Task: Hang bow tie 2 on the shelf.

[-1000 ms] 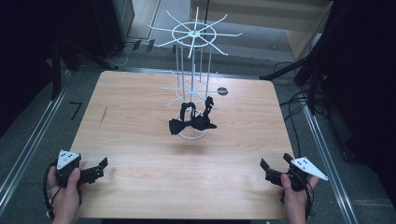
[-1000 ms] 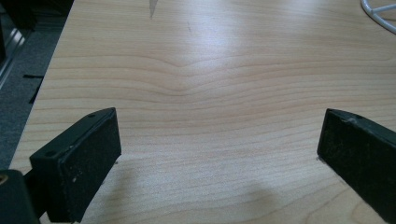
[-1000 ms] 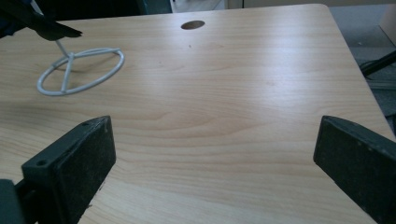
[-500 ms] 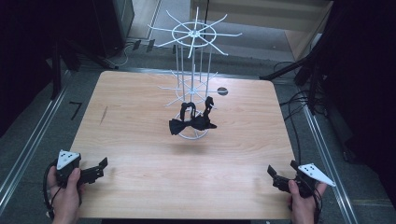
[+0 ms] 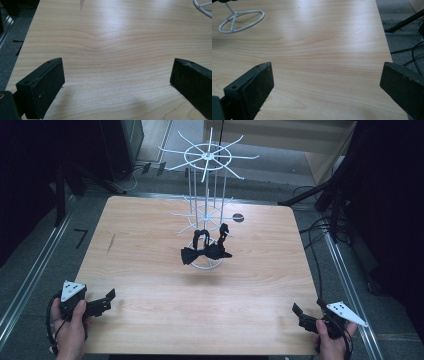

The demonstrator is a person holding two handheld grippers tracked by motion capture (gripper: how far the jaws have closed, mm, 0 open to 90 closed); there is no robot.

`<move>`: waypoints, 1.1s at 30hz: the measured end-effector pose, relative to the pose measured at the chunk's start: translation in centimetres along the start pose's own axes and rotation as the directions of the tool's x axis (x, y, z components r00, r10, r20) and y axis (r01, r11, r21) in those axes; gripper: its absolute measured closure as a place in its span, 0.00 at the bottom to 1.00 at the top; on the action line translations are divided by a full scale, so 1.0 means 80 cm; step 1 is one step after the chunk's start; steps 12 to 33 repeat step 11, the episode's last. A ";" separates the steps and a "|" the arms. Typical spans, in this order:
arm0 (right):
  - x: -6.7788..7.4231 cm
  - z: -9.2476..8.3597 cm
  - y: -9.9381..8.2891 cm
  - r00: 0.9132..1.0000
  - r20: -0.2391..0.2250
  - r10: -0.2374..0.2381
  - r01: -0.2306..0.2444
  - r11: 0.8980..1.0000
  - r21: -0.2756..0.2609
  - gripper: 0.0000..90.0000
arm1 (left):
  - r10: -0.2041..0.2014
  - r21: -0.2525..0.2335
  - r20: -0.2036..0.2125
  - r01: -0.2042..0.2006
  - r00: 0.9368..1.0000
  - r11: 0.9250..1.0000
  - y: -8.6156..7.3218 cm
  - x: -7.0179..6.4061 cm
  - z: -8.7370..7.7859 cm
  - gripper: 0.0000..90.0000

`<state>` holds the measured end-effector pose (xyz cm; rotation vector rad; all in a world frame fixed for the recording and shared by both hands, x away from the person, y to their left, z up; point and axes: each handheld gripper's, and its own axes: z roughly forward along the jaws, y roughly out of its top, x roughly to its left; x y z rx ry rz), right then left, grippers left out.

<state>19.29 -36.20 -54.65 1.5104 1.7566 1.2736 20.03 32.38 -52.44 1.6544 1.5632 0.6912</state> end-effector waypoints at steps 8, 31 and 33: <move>0.004 0.000 0.000 1.000 -0.003 -0.019 0.019 1.000 0.005 0.00 | -0.003 0.003 0.003 0.003 1.000 1.000 0.000 0.000 0.000 0.00; 0.005 0.000 0.001 1.000 -0.005 -0.019 0.019 1.000 0.003 0.00 | -0.002 0.004 0.004 0.002 1.000 1.000 0.000 0.000 0.000 0.00; 0.005 0.000 0.001 1.000 -0.005 -0.019 0.019 1.000 0.003 0.00 | -0.002 0.004 0.004 0.002 1.000 1.000 0.000 0.000 0.000 0.00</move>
